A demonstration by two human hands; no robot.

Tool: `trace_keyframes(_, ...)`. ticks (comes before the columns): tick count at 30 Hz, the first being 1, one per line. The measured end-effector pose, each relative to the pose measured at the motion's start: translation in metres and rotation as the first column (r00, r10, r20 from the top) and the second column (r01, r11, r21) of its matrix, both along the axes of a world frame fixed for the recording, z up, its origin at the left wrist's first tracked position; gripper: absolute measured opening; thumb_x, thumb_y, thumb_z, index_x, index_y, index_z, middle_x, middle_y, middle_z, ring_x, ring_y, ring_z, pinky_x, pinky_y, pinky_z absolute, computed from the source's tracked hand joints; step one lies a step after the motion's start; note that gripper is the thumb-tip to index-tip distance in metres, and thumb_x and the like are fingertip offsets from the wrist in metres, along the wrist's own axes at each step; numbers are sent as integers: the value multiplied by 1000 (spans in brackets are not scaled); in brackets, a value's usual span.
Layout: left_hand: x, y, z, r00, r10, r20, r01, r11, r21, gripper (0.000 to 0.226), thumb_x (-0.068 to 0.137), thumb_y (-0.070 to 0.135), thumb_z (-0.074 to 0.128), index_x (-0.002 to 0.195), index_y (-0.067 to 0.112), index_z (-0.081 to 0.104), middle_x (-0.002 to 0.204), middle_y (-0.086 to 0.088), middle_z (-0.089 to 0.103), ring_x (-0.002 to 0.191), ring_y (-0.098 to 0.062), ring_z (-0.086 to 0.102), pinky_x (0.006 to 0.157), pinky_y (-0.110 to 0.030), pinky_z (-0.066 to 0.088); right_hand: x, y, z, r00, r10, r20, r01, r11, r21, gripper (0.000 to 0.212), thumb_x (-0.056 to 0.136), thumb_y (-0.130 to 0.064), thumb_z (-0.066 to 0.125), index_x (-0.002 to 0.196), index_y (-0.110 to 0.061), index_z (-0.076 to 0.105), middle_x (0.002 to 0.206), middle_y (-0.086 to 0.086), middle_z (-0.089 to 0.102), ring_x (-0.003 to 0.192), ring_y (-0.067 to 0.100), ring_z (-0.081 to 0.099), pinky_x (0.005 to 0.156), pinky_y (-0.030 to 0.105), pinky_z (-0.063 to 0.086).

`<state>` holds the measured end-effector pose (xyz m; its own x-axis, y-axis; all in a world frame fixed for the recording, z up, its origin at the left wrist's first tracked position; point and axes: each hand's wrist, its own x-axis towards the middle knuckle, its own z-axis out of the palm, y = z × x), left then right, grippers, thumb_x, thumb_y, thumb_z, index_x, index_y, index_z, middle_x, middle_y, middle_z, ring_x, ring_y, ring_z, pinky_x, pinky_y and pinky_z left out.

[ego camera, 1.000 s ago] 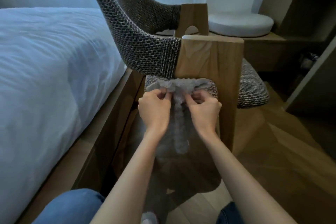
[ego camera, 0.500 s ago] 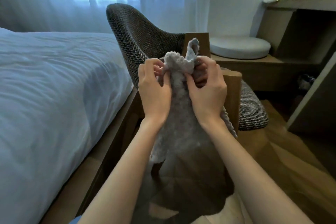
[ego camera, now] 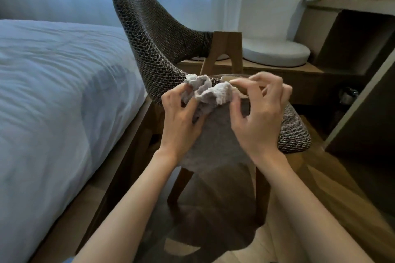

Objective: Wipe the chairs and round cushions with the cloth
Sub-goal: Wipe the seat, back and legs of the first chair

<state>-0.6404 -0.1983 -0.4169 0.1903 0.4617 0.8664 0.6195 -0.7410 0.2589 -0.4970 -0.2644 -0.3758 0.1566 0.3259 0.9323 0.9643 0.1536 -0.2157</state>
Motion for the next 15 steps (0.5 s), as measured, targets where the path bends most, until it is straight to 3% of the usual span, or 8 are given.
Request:
trace_keyframes(2, -3, -1, 1, 999, -10, -32, 10, 1000, 7, 32, 89, 22, 58, 119, 9, 56, 128, -4, 33, 111, -27, 33, 99, -18, 20, 4, 8, 9, 999, 1, 48, 2, 998, -68, 24, 95, -26, 54, 116, -18, 61, 121, 9, 57, 112, 22, 44, 97, 34, 35)
trace_keyframes(4, -13, -3, 0, 993, -6, -114, 4, 1000, -23, 29, 89, 15, 52, 114, 2, 58, 125, -11, 40, 102, -27, 37, 93, -22, 27, 5, 19, 19, 995, 66, 72, -53, 984, -170, 26, 99, -27, 46, 119, -20, 61, 119, 3, 62, 115, 20, 53, 111, 37, 24)
trace_keyframes(7, -35, -3, -9, 989, 114, -96, -133, 962, -237, 36, 83, -11, 55, 118, -2, 55, 117, -24, 50, 97, -39, 47, 91, -43, 44, -1, 30, 23, 984, 33, 177, 11, 970, -244, 30, 101, -33, 40, 113, -25, 66, 108, -5, 69, 103, 17, 61, 105, 34, 25)
trace_keyframes(9, -51, -1, -10, 974, 224, -41, -222, 893, -391, 46, 78, -19, 46, 122, -5, 47, 118, -25, 44, 102, -43, 44, 93, -53, 42, -6, 33, 20, 974, -5, 225, 63, 965, -254, 32, 100, -37, 40, 113, -27, 68, 106, -6, 69, 99, 19, 61, 95, 34, 29)
trace_keyframes(12, -57, -3, 4, 946, 317, 62, -274, 890, -363, 48, 77, -15, 42, 123, -3, 43, 121, -23, 39, 106, -38, 41, 98, -45, 37, -8, 37, 19, 975, -43, 219, 99, 962, -253, 35, 100, -40, 37, 110, -28, 69, 103, -6, 69, 96, 18, 60, 91, 33, 31)
trace_keyframes(15, -34, -16, 29, 941, 310, 133, -283, 940, -190, 53, 78, -10, 46, 127, 7, 52, 128, -21, 39, 113, -29, 36, 100, -22, 22, -10, 39, 21, 974, -73, 213, 124, 965, -232, 37, 100, -42, 38, 106, -27, 71, 99, -3, 70, 93, 20, 61, 87, 34, 35)
